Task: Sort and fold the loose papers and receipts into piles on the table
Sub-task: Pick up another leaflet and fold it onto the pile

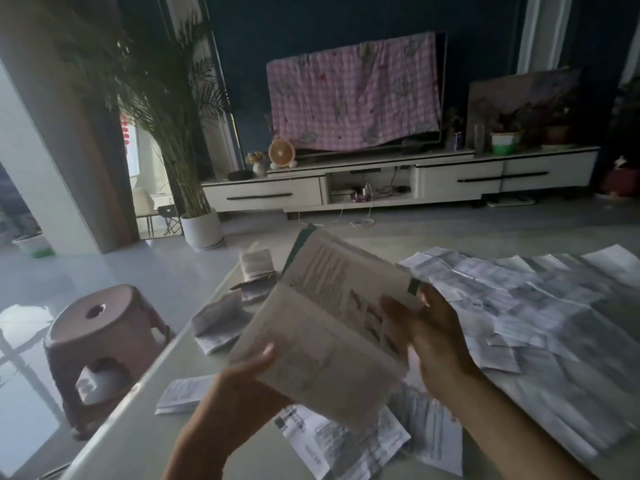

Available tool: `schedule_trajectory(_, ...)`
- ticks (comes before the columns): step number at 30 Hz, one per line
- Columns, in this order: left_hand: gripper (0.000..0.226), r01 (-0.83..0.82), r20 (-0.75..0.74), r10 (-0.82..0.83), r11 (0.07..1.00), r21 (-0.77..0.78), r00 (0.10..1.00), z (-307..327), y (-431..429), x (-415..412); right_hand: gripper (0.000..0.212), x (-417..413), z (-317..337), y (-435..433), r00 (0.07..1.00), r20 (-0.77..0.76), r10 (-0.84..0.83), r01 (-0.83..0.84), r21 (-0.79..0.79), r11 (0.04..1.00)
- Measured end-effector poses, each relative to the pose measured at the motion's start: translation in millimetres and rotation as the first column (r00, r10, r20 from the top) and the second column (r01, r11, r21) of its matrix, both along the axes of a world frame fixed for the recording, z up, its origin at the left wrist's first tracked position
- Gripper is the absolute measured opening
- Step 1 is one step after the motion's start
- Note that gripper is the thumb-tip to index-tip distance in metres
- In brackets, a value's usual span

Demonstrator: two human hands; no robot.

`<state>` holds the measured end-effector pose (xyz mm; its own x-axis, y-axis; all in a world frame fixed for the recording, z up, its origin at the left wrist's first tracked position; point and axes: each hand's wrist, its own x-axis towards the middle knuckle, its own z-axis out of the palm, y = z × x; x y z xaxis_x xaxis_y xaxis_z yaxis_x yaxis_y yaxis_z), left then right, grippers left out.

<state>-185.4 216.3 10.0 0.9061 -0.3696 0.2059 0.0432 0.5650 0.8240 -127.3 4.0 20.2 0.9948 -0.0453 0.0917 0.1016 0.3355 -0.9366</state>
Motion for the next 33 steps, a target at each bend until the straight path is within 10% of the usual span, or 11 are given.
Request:
schedule_trajectory(5,0.107,0.231,-0.071,-0.238,0.968,-0.097,0.969,-14.4,19.1,7.8,0.045,-2.4,0.2,-21.8,0.942,0.096,0.321,-0.289,-0.253,0.923)
schedule_trajectory(7,0.095,0.045,-0.166,-0.032,0.996,0.072,0.986,-10.6,12.4,11.8,0.043,-3.5,-2.1,-25.1,0.901,0.066,0.428,-0.375,-0.373,0.849)
schedule_trajectory(12,0.024,-0.269,-0.201,0.332,0.92,0.285,0.922,-13.9,-8.0,19.9,0.021,-3.6,-6.6,-21.2,0.958,0.111,0.266,-0.167,-0.539,0.826)
schedule_trajectory(24,0.038,-0.329,0.091,0.323,0.833,0.444,0.942,-9.2,-16.2,14.8,0.056,4.7,-14.8,-13.3,0.886,0.455,-0.093,0.423,-0.709,0.564)
schedule_trajectory(29,0.021,-0.427,0.124,0.424,0.762,0.487,0.897,-10.2,-15.6,13.3,0.02,6.0,0.9,-15.3,0.997,0.052,0.048,-0.021,-0.438,0.899)
schedule_trajectory(33,0.019,-0.354,0.006,0.4,0.804,0.478,0.916,-7.4,-20.5,9.7,0.012,10.0,10.2,-22.8,0.969,-0.115,0.218,-0.243,-0.305,0.921)
